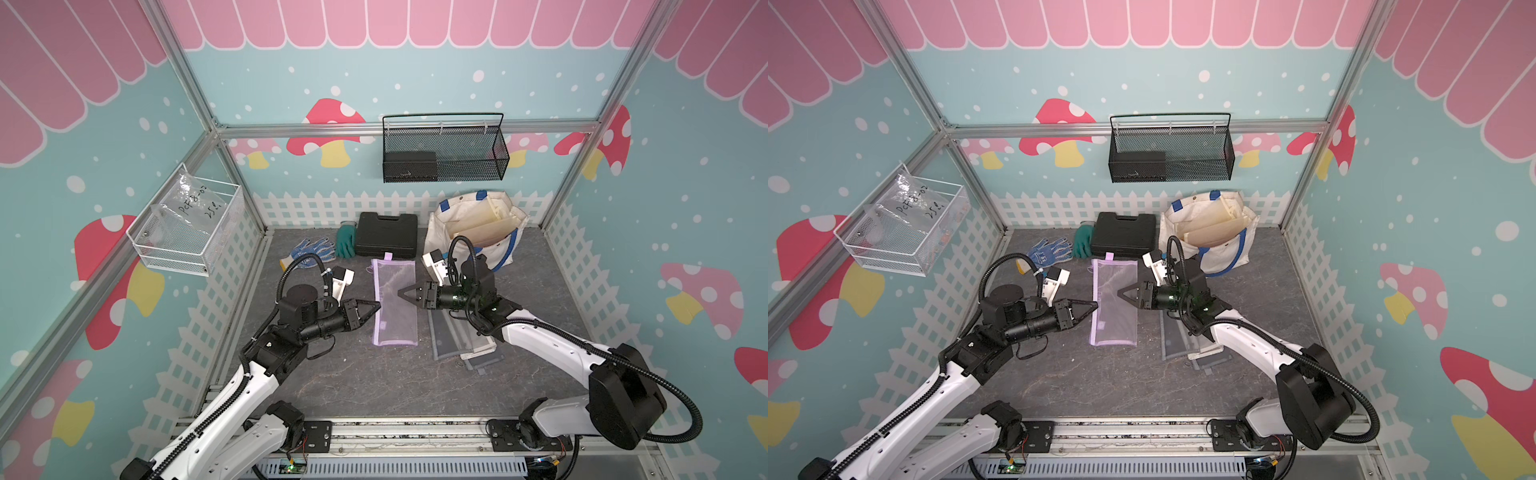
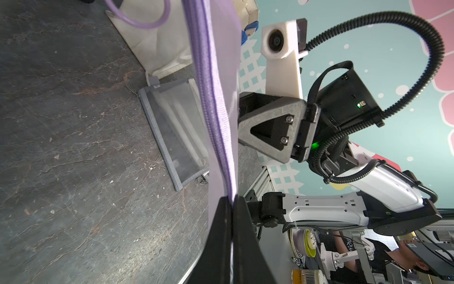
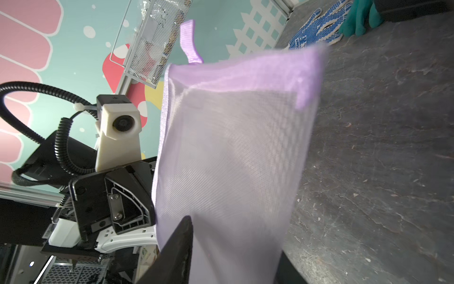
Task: Put the pencil pouch into the canvas bag
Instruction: Pick up the pencil pouch from the center of the board, then place the pencil pouch in the canvas bag.
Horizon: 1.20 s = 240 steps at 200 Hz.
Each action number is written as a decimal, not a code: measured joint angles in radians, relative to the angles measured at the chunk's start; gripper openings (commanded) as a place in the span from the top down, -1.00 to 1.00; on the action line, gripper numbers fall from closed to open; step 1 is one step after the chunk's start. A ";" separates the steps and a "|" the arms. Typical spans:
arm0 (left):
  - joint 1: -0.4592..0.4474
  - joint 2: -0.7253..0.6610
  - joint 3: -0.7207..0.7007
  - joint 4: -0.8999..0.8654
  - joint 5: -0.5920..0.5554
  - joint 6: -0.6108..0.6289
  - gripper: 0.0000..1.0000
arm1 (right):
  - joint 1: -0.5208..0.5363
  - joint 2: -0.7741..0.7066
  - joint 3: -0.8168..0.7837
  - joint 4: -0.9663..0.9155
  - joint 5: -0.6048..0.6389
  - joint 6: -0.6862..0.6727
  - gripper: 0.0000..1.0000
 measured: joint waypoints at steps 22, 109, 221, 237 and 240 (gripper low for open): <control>0.000 0.023 0.000 0.009 -0.007 -0.003 1.00 | 0.000 0.000 0.002 0.029 -0.010 0.009 0.65; 0.001 0.066 0.032 -0.100 -0.163 0.047 -0.04 | -0.226 -0.086 0.123 -0.165 0.057 -0.053 1.00; 0.001 0.060 0.032 -0.175 -0.244 0.076 -0.04 | -0.531 0.008 0.449 -0.367 0.469 0.111 1.00; 0.001 0.053 0.032 -0.178 -0.250 0.076 -0.04 | -0.540 0.069 0.515 -0.397 0.530 0.127 1.00; 0.001 0.051 0.032 -0.178 -0.251 0.076 -0.04 | -0.541 0.080 0.524 -0.400 0.540 0.131 1.00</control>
